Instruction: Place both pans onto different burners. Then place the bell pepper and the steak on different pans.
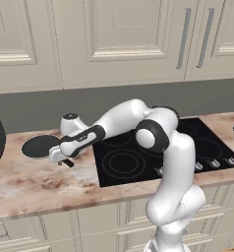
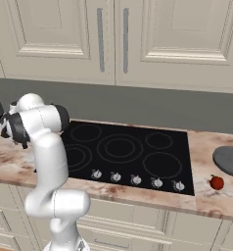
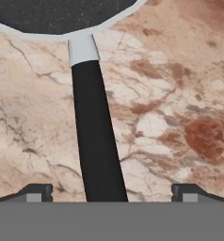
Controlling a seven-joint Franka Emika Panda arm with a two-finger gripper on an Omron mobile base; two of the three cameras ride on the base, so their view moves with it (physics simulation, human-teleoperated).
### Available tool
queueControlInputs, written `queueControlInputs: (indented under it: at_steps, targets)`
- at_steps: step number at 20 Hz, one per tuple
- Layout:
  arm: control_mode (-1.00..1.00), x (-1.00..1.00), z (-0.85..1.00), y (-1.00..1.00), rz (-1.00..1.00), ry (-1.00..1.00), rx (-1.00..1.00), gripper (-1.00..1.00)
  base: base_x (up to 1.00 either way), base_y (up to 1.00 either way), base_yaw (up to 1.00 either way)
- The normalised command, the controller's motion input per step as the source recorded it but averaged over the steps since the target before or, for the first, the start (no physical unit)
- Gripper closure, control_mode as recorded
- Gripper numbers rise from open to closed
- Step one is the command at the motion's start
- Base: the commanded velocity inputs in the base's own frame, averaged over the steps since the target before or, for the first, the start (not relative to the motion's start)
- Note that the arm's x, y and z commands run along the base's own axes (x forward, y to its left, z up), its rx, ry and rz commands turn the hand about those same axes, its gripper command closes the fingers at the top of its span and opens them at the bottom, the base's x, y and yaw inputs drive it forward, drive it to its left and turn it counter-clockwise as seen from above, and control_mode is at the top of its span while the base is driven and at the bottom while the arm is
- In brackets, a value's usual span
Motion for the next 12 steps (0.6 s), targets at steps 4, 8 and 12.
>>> queueControlInputs:
  at_steps: [4,8,12]
  targets:
    - [-1.00,0.17,-0.19,0.00,0.00,0.00,0.00,-1.00,0.00,0.00,0.00]
    - [-1.00,0.16,-0.23,0.00,0.00,0.00,0.00,-1.00,0.00,0.00,0.00]
    - [-1.00,0.14,-0.19,0.00,0.00,0.00,0.00,-1.00,0.00,0.00,0.00]
